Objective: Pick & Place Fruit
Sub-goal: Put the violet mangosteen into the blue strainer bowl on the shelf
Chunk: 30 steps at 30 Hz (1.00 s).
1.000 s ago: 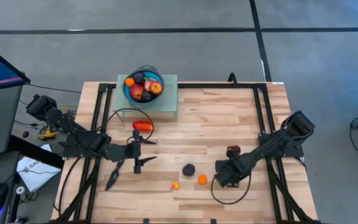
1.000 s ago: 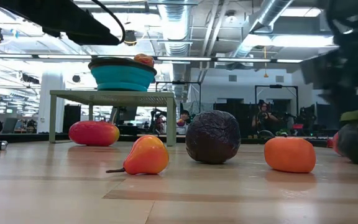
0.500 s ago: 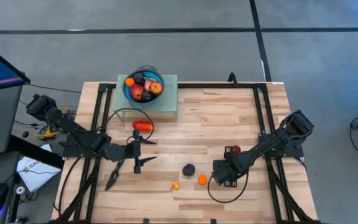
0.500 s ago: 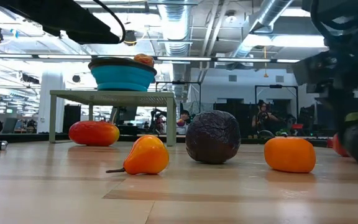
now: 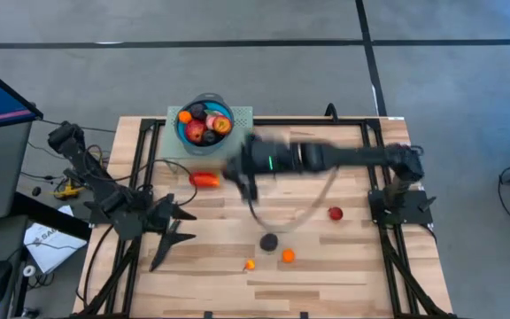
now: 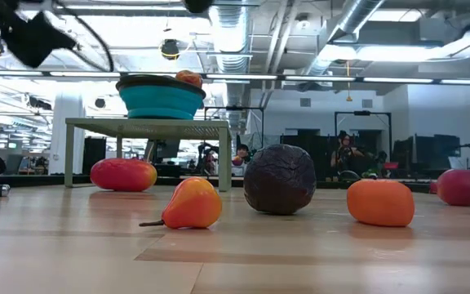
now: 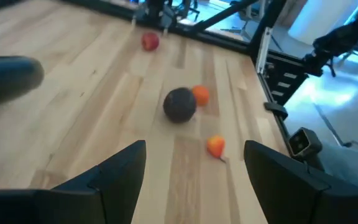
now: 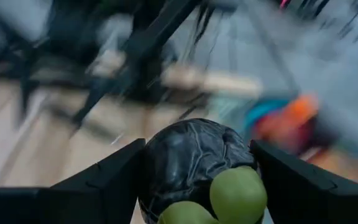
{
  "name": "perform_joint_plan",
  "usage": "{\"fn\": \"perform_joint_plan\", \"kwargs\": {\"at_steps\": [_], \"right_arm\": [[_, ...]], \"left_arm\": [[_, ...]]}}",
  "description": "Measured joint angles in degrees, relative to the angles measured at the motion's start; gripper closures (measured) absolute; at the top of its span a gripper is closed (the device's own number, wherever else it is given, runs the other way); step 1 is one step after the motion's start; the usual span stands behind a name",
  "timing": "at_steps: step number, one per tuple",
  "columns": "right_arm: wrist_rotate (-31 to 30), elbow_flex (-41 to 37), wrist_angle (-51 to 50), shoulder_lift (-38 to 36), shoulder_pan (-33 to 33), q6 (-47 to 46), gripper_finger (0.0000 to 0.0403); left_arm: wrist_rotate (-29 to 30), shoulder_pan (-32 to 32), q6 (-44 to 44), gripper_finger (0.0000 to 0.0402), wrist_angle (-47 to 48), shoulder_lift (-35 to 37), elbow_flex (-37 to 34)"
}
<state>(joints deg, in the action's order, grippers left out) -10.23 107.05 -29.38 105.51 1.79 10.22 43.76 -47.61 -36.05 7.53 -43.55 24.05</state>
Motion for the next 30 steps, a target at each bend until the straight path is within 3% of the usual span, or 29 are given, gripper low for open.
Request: {"fn": "perform_joint_plan", "kwargs": {"at_steps": [5, 7, 9, 14, 19, 30], "right_arm": [[7.7, 28.3, -7.9, 13.8, -11.8, 7.9, 0.0129], [10.7, 24.1, 0.5, 14.3, -15.3, 9.0, 0.013], [14.2, 20.1, 2.2, 13.9, -19.2, 9.0, 0.013], [22.8, 20.3, 5.5, 15.8, -26.4, 3.8, 0.013], [29.9, 20.3, 13.6, 19.6, -27.7, -2.0, 0.013], [30.9, 20.4, 22.2, 26.9, -28.4, -8.8, 0.0126]], "left_arm": [[1.8, 0.4, -3.2, 0.0137, -0.1, 0.0, -2.2], [2.7, 0.8, -3.2, 0.0137, -0.1, 0.0, -2.3], [4.3, 1.0, -2.1, 0.0137, -0.4, 0.0, -2.3], [8.1, 2.0, -0.3, 0.0137, -1.1, 0.0, -2.3], [11.3, 2.2, -0.2, 0.0137, -1.0, 0.0, -2.3], [13.8, 2.2, -0.3, 0.0137, -1.5, 0.0, -2.3]]}}
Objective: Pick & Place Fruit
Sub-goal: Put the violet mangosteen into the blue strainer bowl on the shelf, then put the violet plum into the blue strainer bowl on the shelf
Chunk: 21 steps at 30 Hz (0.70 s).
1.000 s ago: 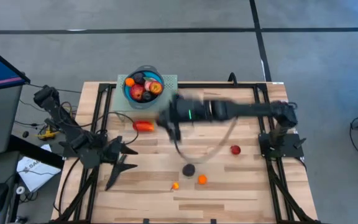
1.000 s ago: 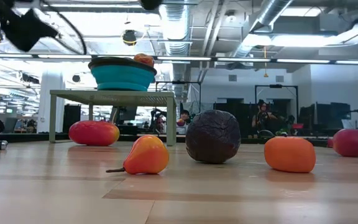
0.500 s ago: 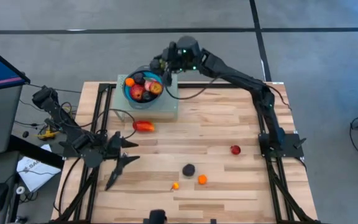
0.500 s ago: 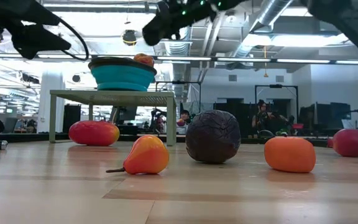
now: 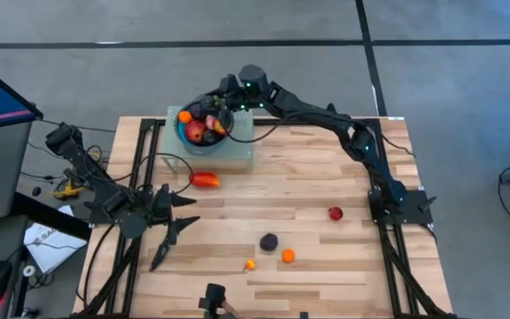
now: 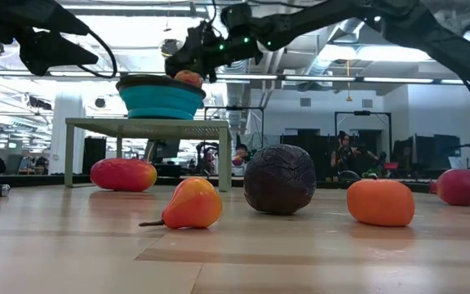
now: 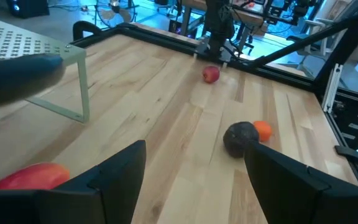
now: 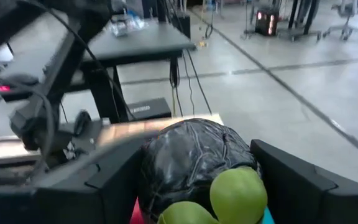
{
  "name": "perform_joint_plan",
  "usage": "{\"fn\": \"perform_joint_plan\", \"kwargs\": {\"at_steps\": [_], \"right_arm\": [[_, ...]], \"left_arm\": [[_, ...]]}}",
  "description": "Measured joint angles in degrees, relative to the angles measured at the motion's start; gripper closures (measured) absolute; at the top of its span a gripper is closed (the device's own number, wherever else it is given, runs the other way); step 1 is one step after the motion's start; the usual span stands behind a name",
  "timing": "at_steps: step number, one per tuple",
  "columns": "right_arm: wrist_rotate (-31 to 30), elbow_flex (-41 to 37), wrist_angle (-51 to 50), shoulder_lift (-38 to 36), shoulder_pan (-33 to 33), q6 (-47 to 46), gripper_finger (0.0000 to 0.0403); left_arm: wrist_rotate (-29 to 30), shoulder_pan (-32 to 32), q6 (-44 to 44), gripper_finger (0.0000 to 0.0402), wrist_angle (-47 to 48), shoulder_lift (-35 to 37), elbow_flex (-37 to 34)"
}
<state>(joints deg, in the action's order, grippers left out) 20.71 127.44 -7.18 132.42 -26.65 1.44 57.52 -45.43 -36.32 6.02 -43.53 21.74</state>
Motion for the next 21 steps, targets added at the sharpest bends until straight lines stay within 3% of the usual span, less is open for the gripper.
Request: {"fn": "perform_joint_plan", "kwargs": {"at_steps": [15, 21], "right_arm": [[0.2, 0.0, -1.0, 0.0, 0.3, 0.0, 0.0029], [-1.7, -0.1, -0.1, -4.5, 1.8, 0.3, 0.002]], "left_arm": [[0.1, 0.0, 0.0, 0.0137, -0.4, 0.0, 0.0], [0.1, 0.0, 0.3, 0.0137, -0.6, 0.0, 0.0]]}}
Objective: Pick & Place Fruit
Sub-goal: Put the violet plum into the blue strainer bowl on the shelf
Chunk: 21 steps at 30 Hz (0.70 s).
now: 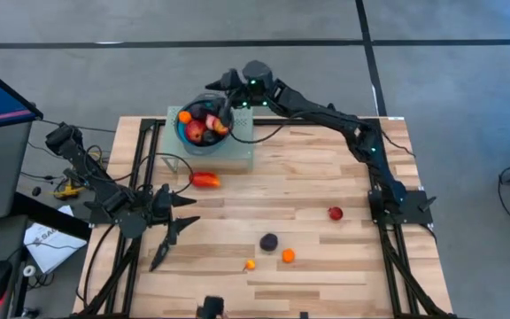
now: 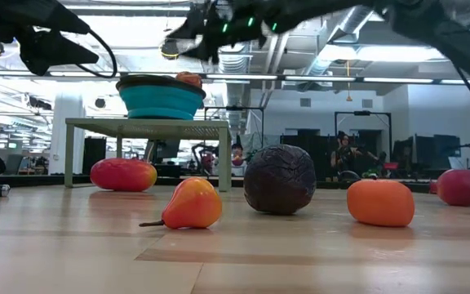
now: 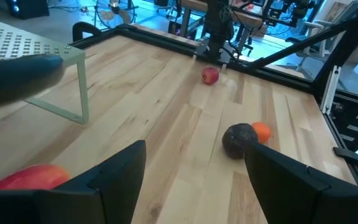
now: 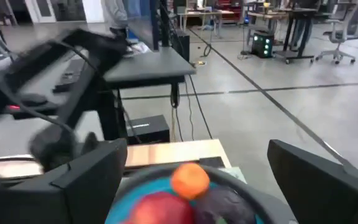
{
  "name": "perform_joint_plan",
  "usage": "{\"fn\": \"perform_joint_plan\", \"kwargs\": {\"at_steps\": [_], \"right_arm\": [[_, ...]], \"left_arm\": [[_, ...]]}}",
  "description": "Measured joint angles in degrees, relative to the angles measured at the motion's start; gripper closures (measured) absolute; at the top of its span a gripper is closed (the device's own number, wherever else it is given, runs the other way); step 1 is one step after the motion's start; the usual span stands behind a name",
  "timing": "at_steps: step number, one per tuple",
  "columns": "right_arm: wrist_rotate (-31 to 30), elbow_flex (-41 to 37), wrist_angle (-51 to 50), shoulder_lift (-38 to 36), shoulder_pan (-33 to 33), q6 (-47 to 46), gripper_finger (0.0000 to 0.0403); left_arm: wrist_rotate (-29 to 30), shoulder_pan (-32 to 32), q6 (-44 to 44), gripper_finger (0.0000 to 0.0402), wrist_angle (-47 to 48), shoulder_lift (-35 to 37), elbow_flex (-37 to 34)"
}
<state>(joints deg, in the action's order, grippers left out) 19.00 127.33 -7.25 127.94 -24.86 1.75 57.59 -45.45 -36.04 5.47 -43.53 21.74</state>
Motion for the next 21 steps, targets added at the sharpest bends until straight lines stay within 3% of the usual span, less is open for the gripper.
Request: {"fn": "perform_joint_plan", "kwargs": {"at_steps": [5, 11, 16, 21], "right_arm": [[-2.0, 0.1, -16.5, -10.0, 5.5, 8.2, 0.0033], [-17.8, -4.2, -42.8, -21.0, 20.5, 14.0, 0.0062], [-26.0, -19.6, -50.8, -27.8, 33.2, 0.3, 0.0087], [-34.9, -40.3, -44.0, -33.8, 44.3, -19.4, 0.0099]], "left_arm": [[-0.5, 0.0, 3.8, 0.0137, -1.0, 0.0, 0.0], [-3.9, 0.5, 14.7, 0.0137, -2.6, 0.0, 0.0], [-20.0, 9.0, 21.2, 0.0137, -3.1, -2.4, 1.9], [-40.1, 19.6, 31.2, 0.0137, -6.2, -12.6, 5.0]]}}
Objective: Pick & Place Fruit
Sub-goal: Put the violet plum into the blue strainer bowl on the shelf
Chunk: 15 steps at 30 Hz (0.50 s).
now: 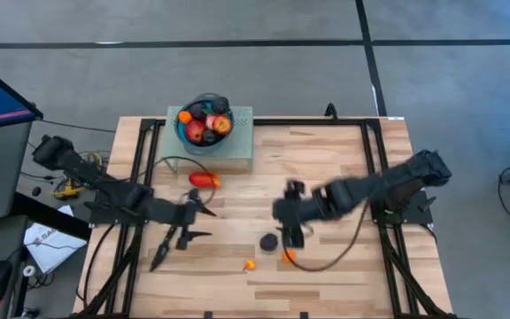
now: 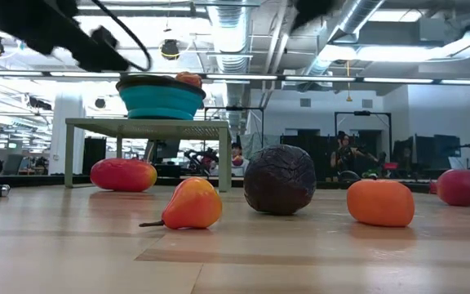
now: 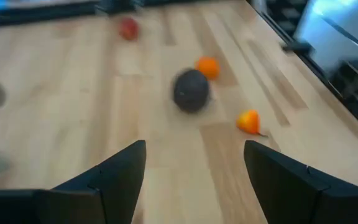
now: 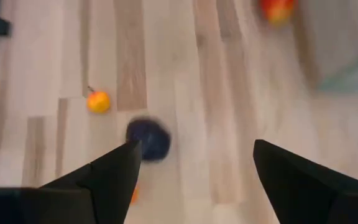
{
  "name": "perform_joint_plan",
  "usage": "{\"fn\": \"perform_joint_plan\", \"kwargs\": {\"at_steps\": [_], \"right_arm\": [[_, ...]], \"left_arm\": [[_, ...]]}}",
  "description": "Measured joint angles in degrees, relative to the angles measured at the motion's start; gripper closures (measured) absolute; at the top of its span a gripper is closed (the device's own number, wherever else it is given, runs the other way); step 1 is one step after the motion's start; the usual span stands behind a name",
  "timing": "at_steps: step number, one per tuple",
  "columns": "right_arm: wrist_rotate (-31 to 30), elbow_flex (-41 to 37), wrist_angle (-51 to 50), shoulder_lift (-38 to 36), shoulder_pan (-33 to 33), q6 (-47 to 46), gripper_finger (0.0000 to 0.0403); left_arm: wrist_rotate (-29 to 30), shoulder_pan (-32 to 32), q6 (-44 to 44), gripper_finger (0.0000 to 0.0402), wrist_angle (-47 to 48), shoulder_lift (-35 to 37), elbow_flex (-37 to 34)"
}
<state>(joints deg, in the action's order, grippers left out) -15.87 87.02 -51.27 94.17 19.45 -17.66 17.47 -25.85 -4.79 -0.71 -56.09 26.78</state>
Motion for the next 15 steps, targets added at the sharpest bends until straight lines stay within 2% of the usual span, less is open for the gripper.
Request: {"fn": "perform_joint_plan", "kwargs": {"at_steps": [4, 8, 12, 15], "right_arm": [[-7.7, -14.1, 8.1, -1.7, 7.2, -18.6, 0.01], [-15.8, -23.9, 15.4, -1.0, 13.1, -39.2, 0.01], [-26.5, -29.9, 22.9, 1.0, 18.1, -55.0, 0.01], [-34.1, -31.3, 26.5, 2.5, 20.7, -63.2, 0.01]], "left_arm": [[-11.0, 6.0, 5.0, 0.0137, -11.1, -11.6, 1.0], [-20.3, 9.9, 11.3, 0.0137, -23.8, -24.1, 4.1], [-27.8, 12.4, 16.1, 0.0121, -29.9, -35.7, 9.9], [-30.0, 14.2, 16.2, 0.0095, -30.1, -43.5, 14.6]]}}
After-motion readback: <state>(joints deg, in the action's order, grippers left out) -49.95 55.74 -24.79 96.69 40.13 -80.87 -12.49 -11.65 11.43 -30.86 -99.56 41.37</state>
